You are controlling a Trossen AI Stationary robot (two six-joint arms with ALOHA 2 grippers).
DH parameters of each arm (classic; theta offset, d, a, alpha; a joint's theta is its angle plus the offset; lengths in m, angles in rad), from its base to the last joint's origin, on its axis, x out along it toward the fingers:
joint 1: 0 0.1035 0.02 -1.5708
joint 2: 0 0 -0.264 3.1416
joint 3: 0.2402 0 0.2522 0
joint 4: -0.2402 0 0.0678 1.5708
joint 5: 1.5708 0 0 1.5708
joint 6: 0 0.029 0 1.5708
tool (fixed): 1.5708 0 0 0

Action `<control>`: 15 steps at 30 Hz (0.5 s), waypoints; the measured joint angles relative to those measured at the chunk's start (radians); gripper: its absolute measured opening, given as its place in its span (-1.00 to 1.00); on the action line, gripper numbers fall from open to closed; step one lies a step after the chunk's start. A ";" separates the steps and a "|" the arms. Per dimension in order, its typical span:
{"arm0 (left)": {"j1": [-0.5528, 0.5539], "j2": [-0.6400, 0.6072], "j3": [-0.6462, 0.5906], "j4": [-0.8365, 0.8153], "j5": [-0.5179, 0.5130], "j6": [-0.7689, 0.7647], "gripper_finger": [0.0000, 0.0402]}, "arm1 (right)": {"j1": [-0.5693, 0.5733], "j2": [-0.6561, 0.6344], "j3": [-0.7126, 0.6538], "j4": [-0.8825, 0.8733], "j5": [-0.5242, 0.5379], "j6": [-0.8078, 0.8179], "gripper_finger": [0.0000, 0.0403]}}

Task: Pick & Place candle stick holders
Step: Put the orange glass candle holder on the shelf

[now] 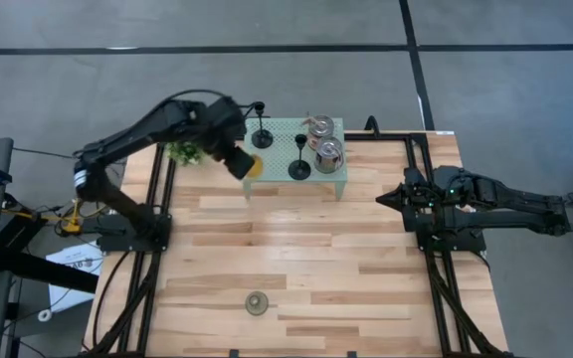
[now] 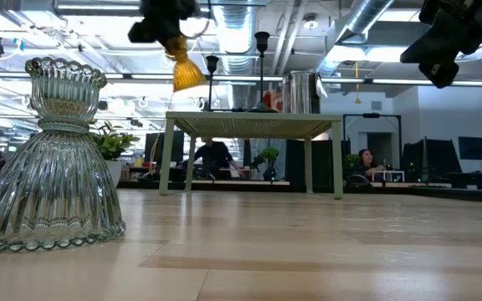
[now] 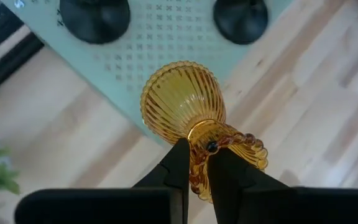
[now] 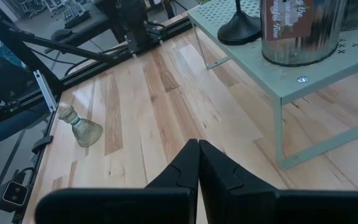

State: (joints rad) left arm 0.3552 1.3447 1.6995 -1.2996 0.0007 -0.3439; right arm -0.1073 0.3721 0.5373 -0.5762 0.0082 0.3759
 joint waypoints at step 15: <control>0.126 0.211 0.173 -0.127 0.036 0.164 -0.83 | 0.000 0.000 0.000 -0.001 0.006 0.000 -1.00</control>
State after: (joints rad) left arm 0.4812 1.5562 1.8729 -1.4268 0.0364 -0.1795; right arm -0.1070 0.3721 0.5373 -0.5770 0.0144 0.3758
